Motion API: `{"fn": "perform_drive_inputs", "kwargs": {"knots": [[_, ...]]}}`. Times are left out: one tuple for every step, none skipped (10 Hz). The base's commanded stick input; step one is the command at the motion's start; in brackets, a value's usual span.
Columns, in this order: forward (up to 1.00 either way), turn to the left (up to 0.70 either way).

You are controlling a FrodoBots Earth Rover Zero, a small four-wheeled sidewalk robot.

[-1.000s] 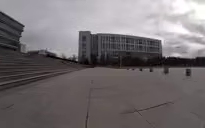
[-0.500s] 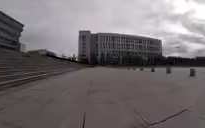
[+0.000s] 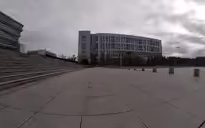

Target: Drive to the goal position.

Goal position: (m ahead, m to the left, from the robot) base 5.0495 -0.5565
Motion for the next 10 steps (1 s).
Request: {"fn": "perform_drive_inputs", "kwargs": {"knots": [[0.00,0.00],[0.00,0.00],[0.00,0.00],[0.00,0.00],[0.00,0.00],[0.20,0.00],[0.61,0.00],[0.70,0.00],[0.70,0.00],[0.70,0.00]]}}
